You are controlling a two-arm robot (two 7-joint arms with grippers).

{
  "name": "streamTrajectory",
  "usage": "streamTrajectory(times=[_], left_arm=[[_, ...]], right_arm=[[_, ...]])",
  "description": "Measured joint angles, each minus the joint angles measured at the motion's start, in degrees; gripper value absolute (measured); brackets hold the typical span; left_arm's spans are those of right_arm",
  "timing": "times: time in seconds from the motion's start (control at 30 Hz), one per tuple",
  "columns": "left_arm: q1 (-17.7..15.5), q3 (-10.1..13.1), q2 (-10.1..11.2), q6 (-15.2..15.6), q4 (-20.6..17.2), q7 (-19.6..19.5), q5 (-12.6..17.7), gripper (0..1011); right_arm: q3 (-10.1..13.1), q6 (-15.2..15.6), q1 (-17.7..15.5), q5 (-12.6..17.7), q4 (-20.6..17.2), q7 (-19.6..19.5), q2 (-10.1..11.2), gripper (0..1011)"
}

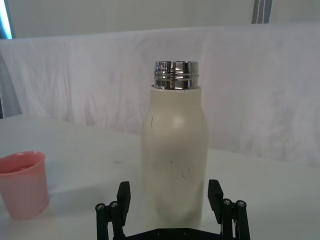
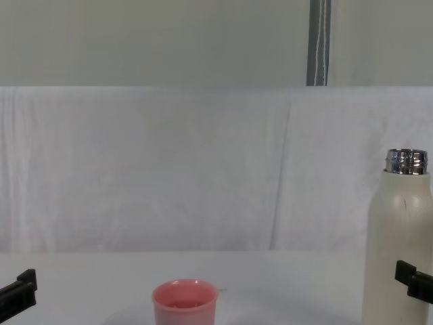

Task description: Grasp the thermos with one hand and pour water into the cup lid.

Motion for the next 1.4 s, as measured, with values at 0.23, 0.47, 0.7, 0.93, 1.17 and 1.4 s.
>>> streamTrajectory(times=[0.23,0.47,0.7,0.93,1.17,1.4], left_arm=[[0.0,0.0,0.0,0.0,0.0,0.0,0.0,1001],[0.0,0.0,0.0,0.0,0.0,0.0,0.0,1001],[0.0,0.0,0.0,0.0,0.0,0.0,0.0,1001],[0.0,0.0,0.0,0.0,0.0,0.0,0.0,1001],[0.0,0.0,0.0,0.0,0.0,0.0,0.0,1001],[0.0,0.0,0.0,0.0,0.0,0.0,0.0,1001]], right_arm=[[0.6,0.4,-2.6,0.1,-3.0,-0.9,0.5,1000],[1.0,0.8,-5.1,-0.5,-5.5,-2.3,0.5,1000],[0.2,1.4,-6.2,-2.0,-6.9,-3.0,0.0,1000],[-1.3,1.5,-6.3,-3.8,-7.3,-3.2,-0.6,1000],[-2.1,1.4,-6.5,-4.7,-7.6,-3.2,-1.2,1000],[-2.6,1.4,-6.6,-5.2,-7.6,-3.6,-1.9,1000]])
